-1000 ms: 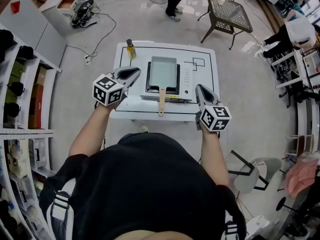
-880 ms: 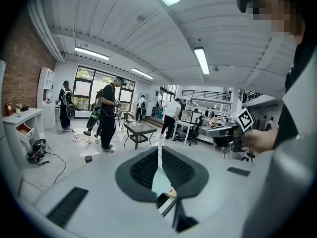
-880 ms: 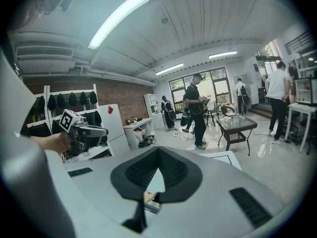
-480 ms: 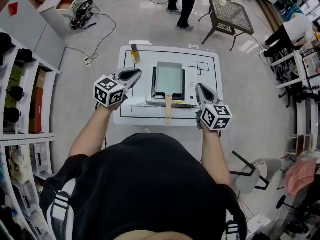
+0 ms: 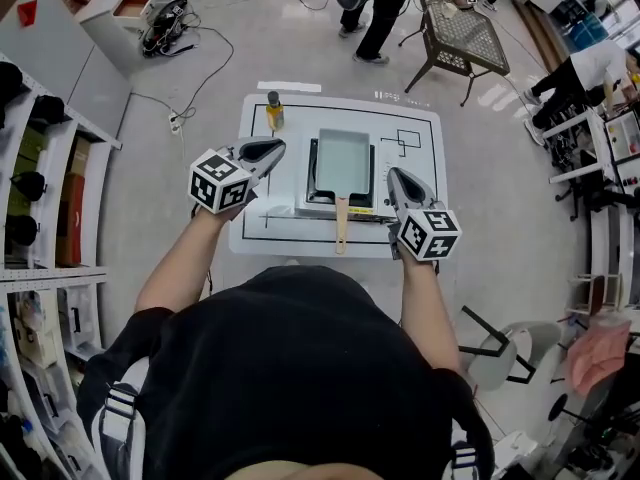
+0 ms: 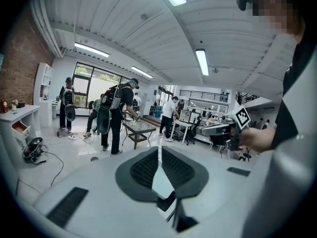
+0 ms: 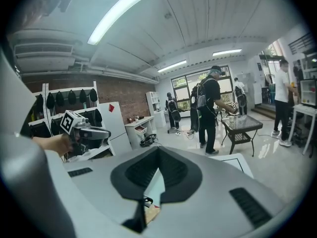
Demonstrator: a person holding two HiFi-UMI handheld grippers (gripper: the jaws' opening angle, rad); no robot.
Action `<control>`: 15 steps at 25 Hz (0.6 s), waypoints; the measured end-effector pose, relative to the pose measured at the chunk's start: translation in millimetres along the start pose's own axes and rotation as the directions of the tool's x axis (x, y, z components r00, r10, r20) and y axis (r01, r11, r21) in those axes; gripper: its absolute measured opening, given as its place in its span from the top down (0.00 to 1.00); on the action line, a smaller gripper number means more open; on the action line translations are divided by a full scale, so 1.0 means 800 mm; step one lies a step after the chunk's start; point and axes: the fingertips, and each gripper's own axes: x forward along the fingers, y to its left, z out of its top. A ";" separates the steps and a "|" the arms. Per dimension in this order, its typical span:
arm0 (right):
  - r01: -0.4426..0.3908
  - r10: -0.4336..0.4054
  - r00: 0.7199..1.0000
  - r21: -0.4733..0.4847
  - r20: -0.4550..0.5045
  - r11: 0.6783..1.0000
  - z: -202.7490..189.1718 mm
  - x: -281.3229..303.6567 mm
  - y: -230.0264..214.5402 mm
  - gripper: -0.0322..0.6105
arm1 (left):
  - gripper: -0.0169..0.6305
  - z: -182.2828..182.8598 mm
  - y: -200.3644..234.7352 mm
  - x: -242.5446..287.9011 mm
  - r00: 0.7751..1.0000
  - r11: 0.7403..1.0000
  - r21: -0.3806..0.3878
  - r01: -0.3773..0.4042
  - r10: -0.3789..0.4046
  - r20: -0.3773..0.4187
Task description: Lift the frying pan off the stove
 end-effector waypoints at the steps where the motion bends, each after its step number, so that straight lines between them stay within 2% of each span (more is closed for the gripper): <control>1: -0.006 0.006 1.000 -0.001 -0.003 1.000 -0.001 0.002 0.001 0.94 | 0.93 0.002 0.001 0.000 1.000 1.000 0.001 -0.003 0.003 0.002; 15: -0.090 0.090 0.996 -0.016 -0.007 0.996 0.011 0.007 -0.040 0.94 | 0.93 0.024 -0.018 0.022 0.996 0.996 -0.011 -0.089 0.089 0.025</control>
